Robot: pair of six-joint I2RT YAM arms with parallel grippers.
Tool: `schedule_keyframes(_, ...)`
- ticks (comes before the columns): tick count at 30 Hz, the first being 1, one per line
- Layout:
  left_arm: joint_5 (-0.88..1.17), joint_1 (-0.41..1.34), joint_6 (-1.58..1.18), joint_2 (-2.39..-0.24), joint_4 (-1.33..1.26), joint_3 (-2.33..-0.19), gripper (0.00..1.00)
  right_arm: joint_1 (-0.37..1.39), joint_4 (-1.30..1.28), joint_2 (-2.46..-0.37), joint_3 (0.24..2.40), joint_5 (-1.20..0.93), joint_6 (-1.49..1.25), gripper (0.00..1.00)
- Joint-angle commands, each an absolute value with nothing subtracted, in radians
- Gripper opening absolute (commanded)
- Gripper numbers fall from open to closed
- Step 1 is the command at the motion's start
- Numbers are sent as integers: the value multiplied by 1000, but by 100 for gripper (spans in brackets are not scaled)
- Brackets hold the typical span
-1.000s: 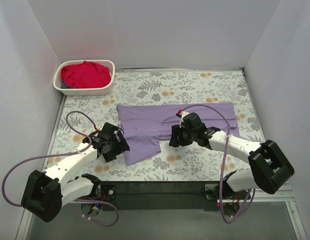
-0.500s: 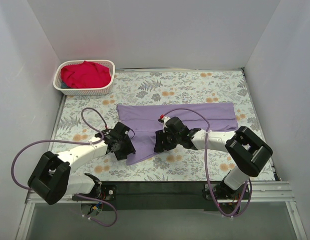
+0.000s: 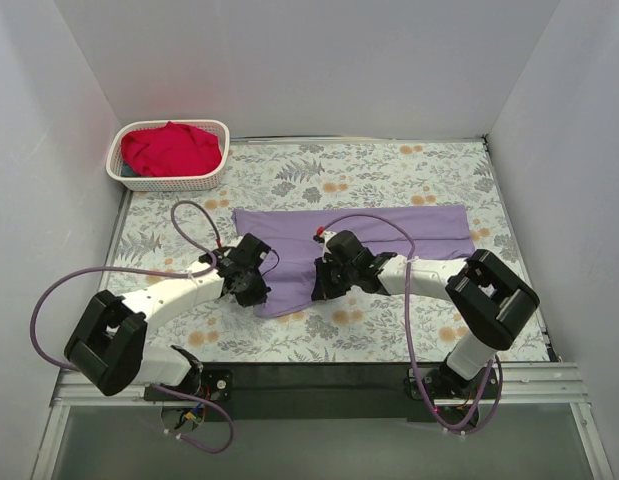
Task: Fold and stack the t-shirts
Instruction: Fold the tshirt
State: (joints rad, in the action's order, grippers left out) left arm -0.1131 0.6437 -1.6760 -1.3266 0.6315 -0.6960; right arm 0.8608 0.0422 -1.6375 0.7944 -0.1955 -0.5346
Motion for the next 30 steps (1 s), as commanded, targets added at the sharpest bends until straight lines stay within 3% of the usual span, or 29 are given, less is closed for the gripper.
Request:
schedule_keyframes(1, -263, 643, -1615, -1342, 670, -868, 0, 864, 12, -1629, 894, -147, -509, 1)
schedule_keyframes(14, -353, 542, -1275, -1705, 540, -1388, 0, 716, -52, -1739, 1178, -118, -534, 1)
schedule_keyframes(21, -327, 493, -1198, -1819, 473, -1492, 0, 611, -51, -1841, 1284, -155, -515, 1)
schedule_keyframes(30, -262, 437, -1236, -1885, 420, -1448, 0, 538, -52, -1945, 1365, -225, -459, 1)
